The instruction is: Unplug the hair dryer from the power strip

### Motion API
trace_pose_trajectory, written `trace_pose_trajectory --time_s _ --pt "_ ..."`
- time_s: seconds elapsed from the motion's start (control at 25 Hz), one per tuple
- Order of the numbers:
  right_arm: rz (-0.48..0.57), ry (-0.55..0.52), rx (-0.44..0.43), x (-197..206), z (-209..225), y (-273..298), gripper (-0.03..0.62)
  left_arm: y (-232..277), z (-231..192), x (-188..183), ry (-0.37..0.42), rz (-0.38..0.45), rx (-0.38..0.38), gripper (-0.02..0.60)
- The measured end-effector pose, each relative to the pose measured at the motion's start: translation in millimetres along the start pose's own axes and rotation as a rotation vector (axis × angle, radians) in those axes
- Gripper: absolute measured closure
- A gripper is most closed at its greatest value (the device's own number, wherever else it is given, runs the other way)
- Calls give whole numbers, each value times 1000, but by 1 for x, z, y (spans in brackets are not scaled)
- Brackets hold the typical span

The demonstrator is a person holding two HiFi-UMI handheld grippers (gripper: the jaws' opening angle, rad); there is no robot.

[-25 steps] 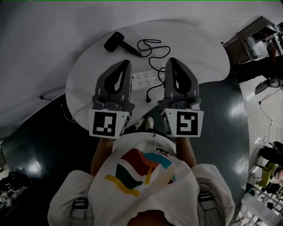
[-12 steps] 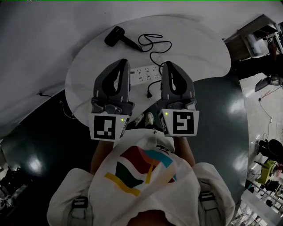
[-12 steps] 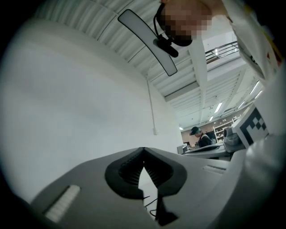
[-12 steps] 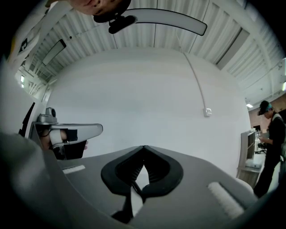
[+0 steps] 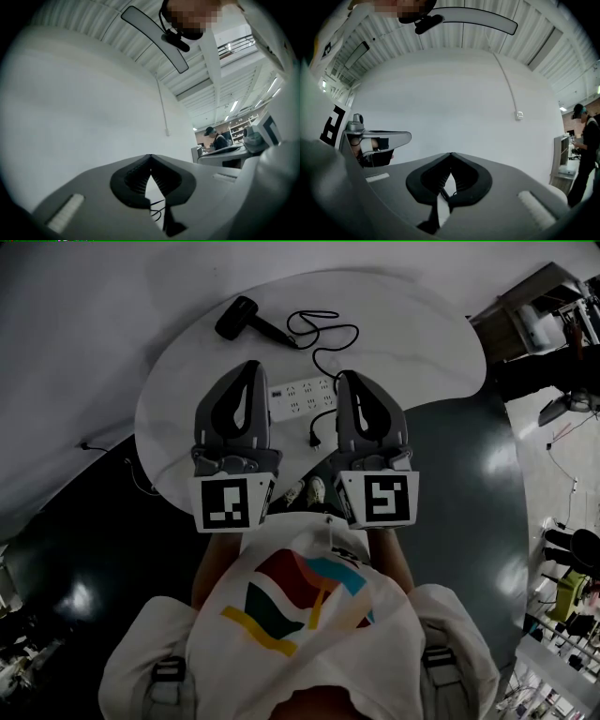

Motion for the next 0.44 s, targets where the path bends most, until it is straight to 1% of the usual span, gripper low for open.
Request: trace_pose_trajectory --time_s 0.04,0.12,0.2,0.44 --pt "-2 3 -1 1 0 1 582 1 -1 3 11 -21 -6 581" --pt "-5 11 6 1 1 1 582 2 -1 4 24 -33 -15 581" --pt "-8 20 15 0 2 0 582 2 -2 2 37 -25 -15 581" --pt "-6 1 2 1 2 0 582 5 0 -2 52 -6 -5 581"
Point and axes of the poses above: the fingertips, and each gripper's own axes: y forward along the fingers, z to its right, x out of its underside, the point moved 2 cm from there along -y, backward along the fingers, and after that the axes turned 4 degrees about z, right-handed, at the moved point
